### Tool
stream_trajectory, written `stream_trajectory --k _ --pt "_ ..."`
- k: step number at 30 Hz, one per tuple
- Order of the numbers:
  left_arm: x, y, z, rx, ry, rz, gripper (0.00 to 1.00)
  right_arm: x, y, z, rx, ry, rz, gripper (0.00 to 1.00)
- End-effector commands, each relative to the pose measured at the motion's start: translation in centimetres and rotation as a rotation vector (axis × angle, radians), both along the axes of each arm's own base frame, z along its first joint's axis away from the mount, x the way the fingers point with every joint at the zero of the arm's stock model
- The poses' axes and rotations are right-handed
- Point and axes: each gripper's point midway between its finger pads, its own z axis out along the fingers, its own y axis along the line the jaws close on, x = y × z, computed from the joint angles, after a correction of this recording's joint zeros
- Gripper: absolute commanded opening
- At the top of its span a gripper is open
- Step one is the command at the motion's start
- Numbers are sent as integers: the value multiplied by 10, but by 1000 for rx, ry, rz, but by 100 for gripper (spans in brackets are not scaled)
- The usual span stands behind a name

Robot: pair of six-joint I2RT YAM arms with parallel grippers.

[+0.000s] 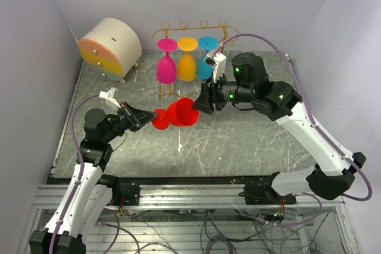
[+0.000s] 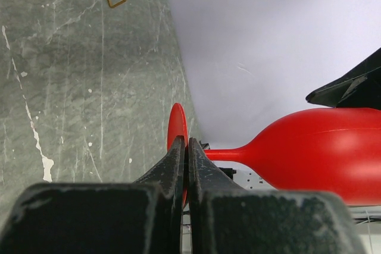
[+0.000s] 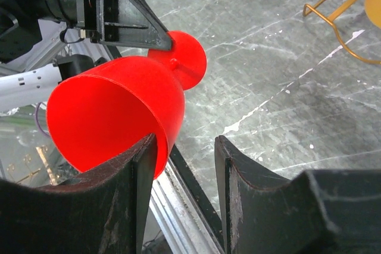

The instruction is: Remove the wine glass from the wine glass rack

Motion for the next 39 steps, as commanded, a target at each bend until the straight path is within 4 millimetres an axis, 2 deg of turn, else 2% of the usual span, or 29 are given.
stream_trajectory --k 1,8,12,14,16,20,22,26,31,39 --pt "2 0 21 3 -62 6 7 0 6 0 18 -3 34 42" --pt "4 1 19 15 -55 7 7 0 16 -11 20 34 50 28" --pt "6 2 15 39 -47 13 7 8 14 -20 -9 45 3 5" --pt "8 3 16 58 -47 20 8 16 8 -25 -40 44 -55 0" --pt "11 6 12 95 -32 34 14 25 0 -31 -87 39 -119 0" --pt "27 23 -8 258 38 121 39 44 -29 -42 -200 16 -282 0" --pt "34 37 -14 351 73 179 42 53 -44 -46 -257 4 -360 0" --pt "49 59 -15 477 100 279 44 57 -58 -57 -310 14 -405 0" --pt "63 65 -9 522 48 308 42 51 -59 -100 -414 86 -357 0" --pt "70 83 -16 651 12 352 41 47 -65 -142 -527 160 -339 0"
